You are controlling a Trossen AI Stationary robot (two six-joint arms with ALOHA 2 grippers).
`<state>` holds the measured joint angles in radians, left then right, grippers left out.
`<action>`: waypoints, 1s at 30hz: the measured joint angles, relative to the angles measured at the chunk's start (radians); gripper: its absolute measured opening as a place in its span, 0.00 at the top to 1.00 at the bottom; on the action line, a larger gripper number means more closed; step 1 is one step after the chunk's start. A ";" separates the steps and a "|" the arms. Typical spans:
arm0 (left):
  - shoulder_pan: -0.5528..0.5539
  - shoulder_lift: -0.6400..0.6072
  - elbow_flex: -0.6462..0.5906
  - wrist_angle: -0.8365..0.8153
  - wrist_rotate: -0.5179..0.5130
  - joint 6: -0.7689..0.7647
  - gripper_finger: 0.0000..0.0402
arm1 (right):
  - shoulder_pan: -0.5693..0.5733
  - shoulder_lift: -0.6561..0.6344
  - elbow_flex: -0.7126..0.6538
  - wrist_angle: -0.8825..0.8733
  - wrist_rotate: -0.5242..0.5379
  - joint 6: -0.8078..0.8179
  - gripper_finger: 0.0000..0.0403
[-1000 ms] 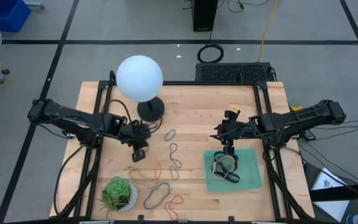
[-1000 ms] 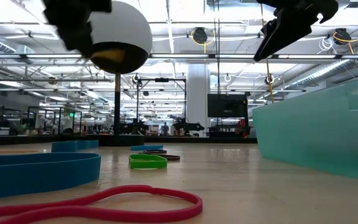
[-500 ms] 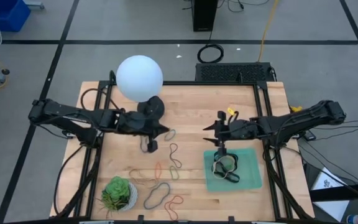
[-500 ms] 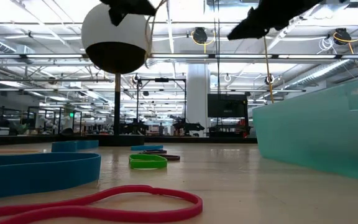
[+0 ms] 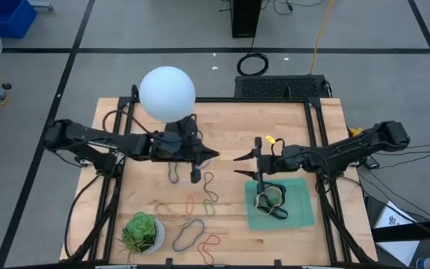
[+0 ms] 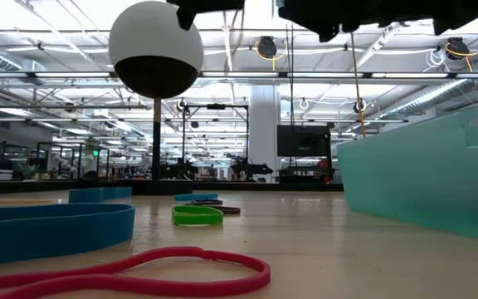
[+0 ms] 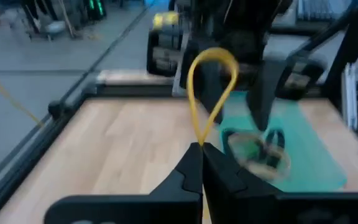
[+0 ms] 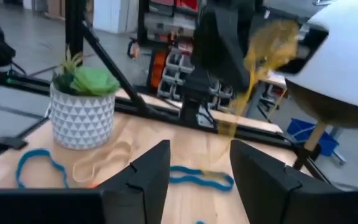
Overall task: Pick and place rubber bands into bin
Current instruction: Put the yellow rubber band into the green bin
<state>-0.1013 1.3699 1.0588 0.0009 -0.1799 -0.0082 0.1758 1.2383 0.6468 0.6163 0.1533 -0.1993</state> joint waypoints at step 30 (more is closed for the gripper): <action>0.001 0.085 0.001 0.143 0.085 0.050 0.99 | -0.071 0.223 0.088 0.200 -0.103 0.042 0.71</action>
<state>-0.1001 1.4548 1.0597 0.1440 -0.0948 0.0418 0.1051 1.4616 0.7349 0.8165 0.0502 -0.1574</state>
